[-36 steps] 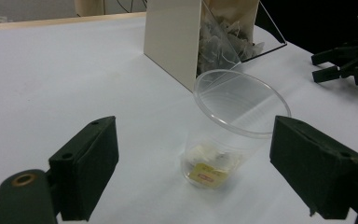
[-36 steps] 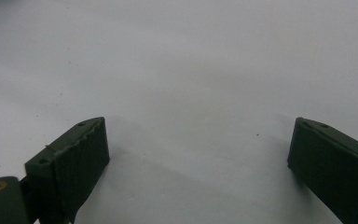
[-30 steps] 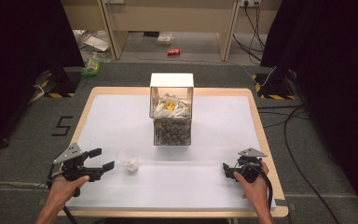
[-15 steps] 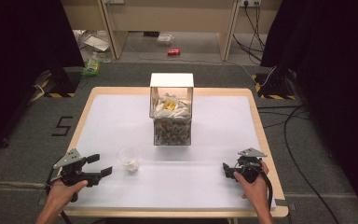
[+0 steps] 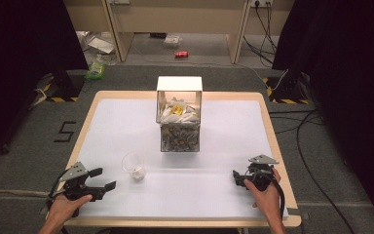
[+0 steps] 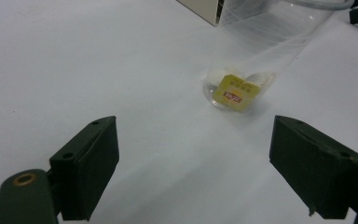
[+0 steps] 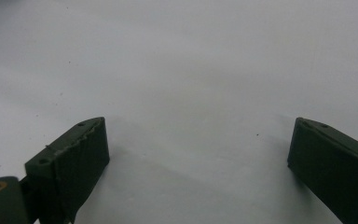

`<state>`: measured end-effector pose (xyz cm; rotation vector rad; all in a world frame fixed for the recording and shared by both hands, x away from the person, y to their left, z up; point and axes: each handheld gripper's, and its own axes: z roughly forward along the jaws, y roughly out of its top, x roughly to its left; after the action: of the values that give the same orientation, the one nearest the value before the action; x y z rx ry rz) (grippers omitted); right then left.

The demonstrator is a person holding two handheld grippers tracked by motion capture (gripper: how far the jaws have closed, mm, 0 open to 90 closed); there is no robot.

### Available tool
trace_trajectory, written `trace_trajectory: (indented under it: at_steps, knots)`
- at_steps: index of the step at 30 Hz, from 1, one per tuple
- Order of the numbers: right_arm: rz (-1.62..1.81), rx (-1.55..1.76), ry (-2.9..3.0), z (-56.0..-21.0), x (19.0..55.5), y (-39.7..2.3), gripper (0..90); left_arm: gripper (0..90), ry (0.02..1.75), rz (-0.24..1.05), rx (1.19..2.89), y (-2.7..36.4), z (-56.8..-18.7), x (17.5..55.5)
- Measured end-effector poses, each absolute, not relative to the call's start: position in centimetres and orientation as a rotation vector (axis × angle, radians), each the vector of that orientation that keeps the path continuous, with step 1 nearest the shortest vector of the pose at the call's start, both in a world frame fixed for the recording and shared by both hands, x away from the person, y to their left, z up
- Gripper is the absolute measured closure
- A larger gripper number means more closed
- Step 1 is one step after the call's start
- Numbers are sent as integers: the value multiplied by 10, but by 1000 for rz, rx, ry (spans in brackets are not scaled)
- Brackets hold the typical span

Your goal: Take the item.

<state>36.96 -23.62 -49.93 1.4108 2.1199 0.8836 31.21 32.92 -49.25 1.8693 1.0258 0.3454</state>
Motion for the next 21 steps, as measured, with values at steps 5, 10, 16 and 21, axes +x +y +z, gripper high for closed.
trace_trajectory:
  at_steps: [5, 10, 16, 21]
  knots:
    - [885, 1409, 2121, -499, 370, -236, 60, 153, 1034, 358, 1898, 328, -495, 309]
    - [885, 1409, 2121, -499, 370, -236, 59, 155, 1044, 372, 1927, 328, -499, 303]
    - [884, 1410, 2120, -499, 370, -236, 59, 155, 1057, 389, 1938, 331, -501, 298]
    - [884, 1410, 2120, -499, 370, -236, 60, 156, 1061, 407, 1973, 331, -504, 293]
